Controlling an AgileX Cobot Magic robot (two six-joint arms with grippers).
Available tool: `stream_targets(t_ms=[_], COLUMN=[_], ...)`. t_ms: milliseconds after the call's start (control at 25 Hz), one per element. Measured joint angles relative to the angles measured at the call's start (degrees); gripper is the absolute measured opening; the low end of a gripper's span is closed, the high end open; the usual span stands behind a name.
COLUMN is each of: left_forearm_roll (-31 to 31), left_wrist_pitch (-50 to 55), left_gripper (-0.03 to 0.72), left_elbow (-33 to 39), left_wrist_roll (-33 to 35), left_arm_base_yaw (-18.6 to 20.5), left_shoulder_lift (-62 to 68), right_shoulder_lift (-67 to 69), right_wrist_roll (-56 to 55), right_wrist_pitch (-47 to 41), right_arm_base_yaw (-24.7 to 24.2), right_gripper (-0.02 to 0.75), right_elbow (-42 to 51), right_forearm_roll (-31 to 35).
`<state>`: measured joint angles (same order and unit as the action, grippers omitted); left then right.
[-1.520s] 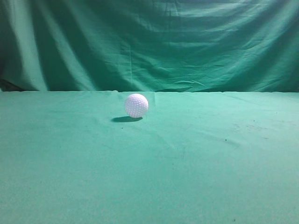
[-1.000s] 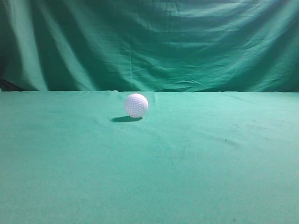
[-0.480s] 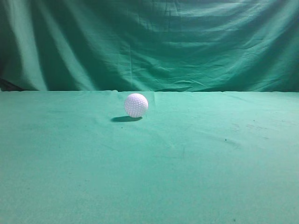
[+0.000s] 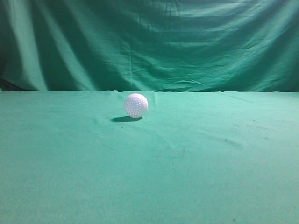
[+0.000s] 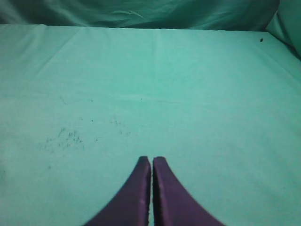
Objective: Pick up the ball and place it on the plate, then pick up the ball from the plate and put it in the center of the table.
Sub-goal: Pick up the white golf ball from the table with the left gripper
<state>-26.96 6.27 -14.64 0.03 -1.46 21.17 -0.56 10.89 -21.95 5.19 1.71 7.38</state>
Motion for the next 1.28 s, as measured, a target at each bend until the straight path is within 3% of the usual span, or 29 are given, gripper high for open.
stream_targets(t_ms=[120, 200, 360, 520, 800, 880, 1000, 1120, 1280], left_forearm_roll=[-4.75, -5.09, -8.33, -17.17, -34.18, -37.58, -39.05, -38.69, -36.01], left_wrist_pitch=[-0.49, 1.66, 11.77, 21.8, 26.9, 26.68, 26.32, 24.2, 20.87], left_gripper=[0.0, 0.0, 0.0, 0.0, 0.0, 0.0, 0.0, 0.0, 0.0], left_elbow=[-0.76, -3.18, -12.36, -19.35, -23.7, -24.71, -26.61, -29.13, -33.51], left_wrist_roll=[0.73, 5.36, 23.66, 44.32, 73.27, 79.96, 86.47, 88.64, 88.98], left_arm_base_yaw=[0.0, 0.0, 0.0, 0.0, -0.21, -1.23, -4.84, -9.97, -16.1], left_shoulder_lift=[4.94, 8.33, 16.71, 26.7, 38.83, 41.03, 44.7, 49.36, 56.63], right_shoulder_lift=[0.0, 0.0, 0.0, 0.0, 0.0, 0.0, 0.0, 0.0, 0.0], right_wrist_roll=[0.0, 0.0, 0.0, 0.0, 1.4, 1.49, 1.52, 1.62, 1.98], right_wrist_pitch=[0.0, 0.0, 0.0, 0.0, 0.69, 4.32, 12.21, 20.08, 17.54], right_arm_base_yaw=[0.0, 0.0, 0.0, 0.0, 0.0, 0.0, 0.0, 0.0, 0.0], right_gripper=[0.0, 0.0, 0.0, 0.0, 0.0, 0.0, 0.0, 0.0, 0.0], right_elbow=[0.0, 0.0, 0.0, 0.0, 0.0, 0.0, 0.0, 0.0, -1.71], right_forearm_roll=[0.0, 0.0, 0.0, 0.0, -0.88, 1.87, 9.42, 16.32, 19.82])
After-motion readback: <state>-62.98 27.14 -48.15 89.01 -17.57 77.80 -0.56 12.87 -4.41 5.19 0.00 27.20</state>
